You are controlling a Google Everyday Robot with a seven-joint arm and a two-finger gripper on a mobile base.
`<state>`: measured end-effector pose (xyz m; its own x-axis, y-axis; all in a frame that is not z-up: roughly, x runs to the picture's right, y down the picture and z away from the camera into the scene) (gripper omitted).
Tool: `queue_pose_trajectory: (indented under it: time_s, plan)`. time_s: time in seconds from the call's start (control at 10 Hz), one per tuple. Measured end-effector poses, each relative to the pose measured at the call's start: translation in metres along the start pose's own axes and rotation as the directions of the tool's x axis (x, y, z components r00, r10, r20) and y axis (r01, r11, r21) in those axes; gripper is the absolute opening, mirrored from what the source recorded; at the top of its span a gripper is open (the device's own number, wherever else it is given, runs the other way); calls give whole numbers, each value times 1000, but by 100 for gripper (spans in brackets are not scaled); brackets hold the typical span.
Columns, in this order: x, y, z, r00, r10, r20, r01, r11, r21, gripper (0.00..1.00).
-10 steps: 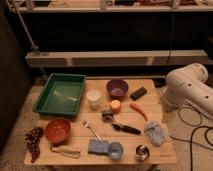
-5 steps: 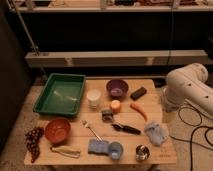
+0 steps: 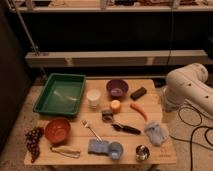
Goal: Place apple in metal cup
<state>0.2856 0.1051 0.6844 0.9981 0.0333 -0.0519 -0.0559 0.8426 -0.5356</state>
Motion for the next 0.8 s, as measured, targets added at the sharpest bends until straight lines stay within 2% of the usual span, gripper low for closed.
queue_pose_trajectory:
  time_s: [0.1,0.2,0.3,0.4,0.5,0.7,0.8]
  plan:
    - [0,0,0,1000,-3,-2,3,1000,0,65]
    - [-4,-5,-2,999,-52,4,52,999,7,65]
    - [-12,-15,-5,991,-130,24,130,991,21,65]
    - [-22,-25,-8,975,-214,53,213,976,38,65]
    - [-40,-43,-11,940,-331,84,326,943,69,65]
    - [-80,-71,-14,853,-508,119,496,860,118,65]
    - [-90,-78,-15,825,-550,125,536,834,131,65]
